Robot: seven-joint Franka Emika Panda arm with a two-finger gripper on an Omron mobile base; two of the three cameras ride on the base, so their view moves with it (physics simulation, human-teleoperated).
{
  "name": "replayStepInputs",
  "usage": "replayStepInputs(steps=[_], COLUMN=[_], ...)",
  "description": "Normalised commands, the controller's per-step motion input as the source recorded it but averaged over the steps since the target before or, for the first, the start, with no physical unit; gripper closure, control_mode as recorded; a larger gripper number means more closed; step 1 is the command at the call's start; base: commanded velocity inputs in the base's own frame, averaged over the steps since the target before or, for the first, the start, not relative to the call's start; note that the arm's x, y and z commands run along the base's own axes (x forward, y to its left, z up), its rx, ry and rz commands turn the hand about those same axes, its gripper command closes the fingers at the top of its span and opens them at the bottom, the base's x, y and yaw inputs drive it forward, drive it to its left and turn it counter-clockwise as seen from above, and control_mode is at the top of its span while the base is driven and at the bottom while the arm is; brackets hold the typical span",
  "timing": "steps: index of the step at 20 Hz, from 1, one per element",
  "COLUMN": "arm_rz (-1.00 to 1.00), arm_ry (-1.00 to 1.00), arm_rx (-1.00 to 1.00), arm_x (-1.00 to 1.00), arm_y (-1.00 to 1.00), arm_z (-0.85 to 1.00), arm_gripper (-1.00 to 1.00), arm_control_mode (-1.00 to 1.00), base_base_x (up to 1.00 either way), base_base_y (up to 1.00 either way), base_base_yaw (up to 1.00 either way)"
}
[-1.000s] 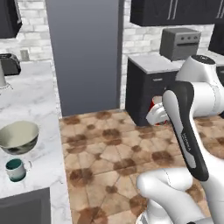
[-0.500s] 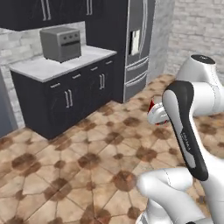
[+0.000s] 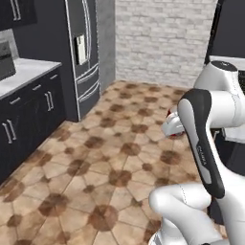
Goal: Clear the mugs and bowl far away from the sink.
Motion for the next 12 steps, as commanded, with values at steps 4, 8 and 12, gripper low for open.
replayStepInputs(steps=[4,8,12], arm_rz=[0.0,0.0,0.0], arm_ry=[0.0,0.0,0.0], arm_rx=[0.0,0.0,0.0], arm_x=[0.0,0.0,0.0], arm_y=[0.0,0.0,0.0], arm_z=[0.0,0.0,0.0], arm_gripper=[1.0,1.0,1.0], arm_control_mode=[1.0,1.0,1.0], base_base_x=[0.48,0.24,0.48], base_base_y=[-0.89,-0.71,-0.33], base_base_yaw=[-0.48,-0.68,-0.69])
